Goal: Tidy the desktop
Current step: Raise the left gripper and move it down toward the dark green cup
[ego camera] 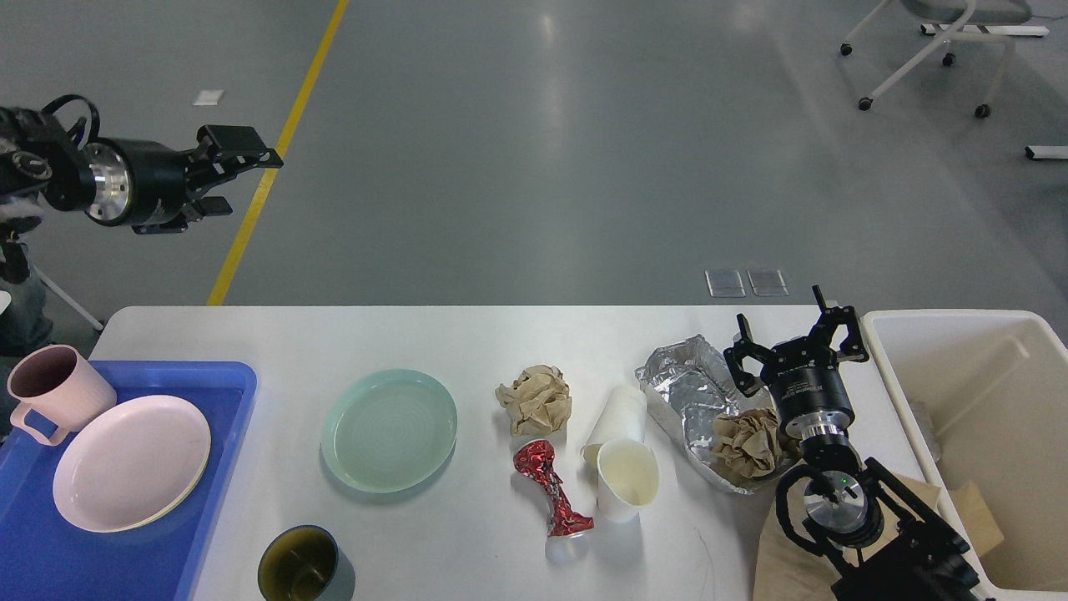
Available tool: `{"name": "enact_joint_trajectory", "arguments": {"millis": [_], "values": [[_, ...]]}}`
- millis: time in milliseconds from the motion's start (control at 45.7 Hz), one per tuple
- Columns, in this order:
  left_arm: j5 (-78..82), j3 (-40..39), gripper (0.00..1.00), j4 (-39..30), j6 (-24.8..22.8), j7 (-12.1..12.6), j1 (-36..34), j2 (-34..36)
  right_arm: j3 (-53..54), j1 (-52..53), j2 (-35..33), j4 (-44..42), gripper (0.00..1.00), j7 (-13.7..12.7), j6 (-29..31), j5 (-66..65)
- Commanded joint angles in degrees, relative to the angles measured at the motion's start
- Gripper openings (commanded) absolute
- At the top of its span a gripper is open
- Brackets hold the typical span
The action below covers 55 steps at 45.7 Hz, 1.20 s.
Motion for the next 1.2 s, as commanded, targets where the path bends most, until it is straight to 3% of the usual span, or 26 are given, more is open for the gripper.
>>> {"name": "enact_joint_trajectory", "arguments": {"millis": [0, 175, 328, 394, 657, 985, 1072, 1182], "values": [[0.0, 15.1, 0.96, -0.4, -4.8, -0.1, -11.2, -8.3, 0.0, 0.0, 0.0, 0.0, 1.0, 0.0, 0.0, 0.0], [0.2, 22.1, 0.96, -6.2, -14.9, 0.0, -17.3, -17.0, 0.0, 0.0, 0.0, 0.0, 1.0, 0.0, 0.0, 0.0], [-0.1, 27.9, 0.96, -20.6, -21.5, -0.6, -27.4, -24.3, 0.0, 0.0, 0.0, 0.0, 1.0, 0.0, 0.0, 0.0], [-1.1, 27.7, 0.96, -24.2, -21.8, -1.5, -31.5, -26.5, 0.0, 0.0, 0.0, 0.0, 1.0, 0.0, 0.0, 0.0], [-2.4, 33.0, 0.96, -25.2, -22.2, -1.5, -41.5, -35.9, 0.0, 0.0, 0.0, 0.0, 1.0, 0.0, 0.0, 0.0], [-14.5, 42.9, 0.96, -38.1, -24.4, -0.5, -56.8, -36.2, 0.0, 0.0, -0.1, 0.0, 1.0, 0.0, 0.0, 0.0], [-22.4, 45.8, 0.96, -42.5, -24.5, 1.4, -60.1, -36.2, 0.0, 0.0, -0.1, 0.0, 1.0, 0.0, 0.0, 0.0], [-29.5, 50.0, 0.96, -43.9, -24.5, 6.8, -60.2, -35.7, 0.0, 0.0, -0.1, 0.0, 1.0, 0.0, 0.0, 0.0]]}}
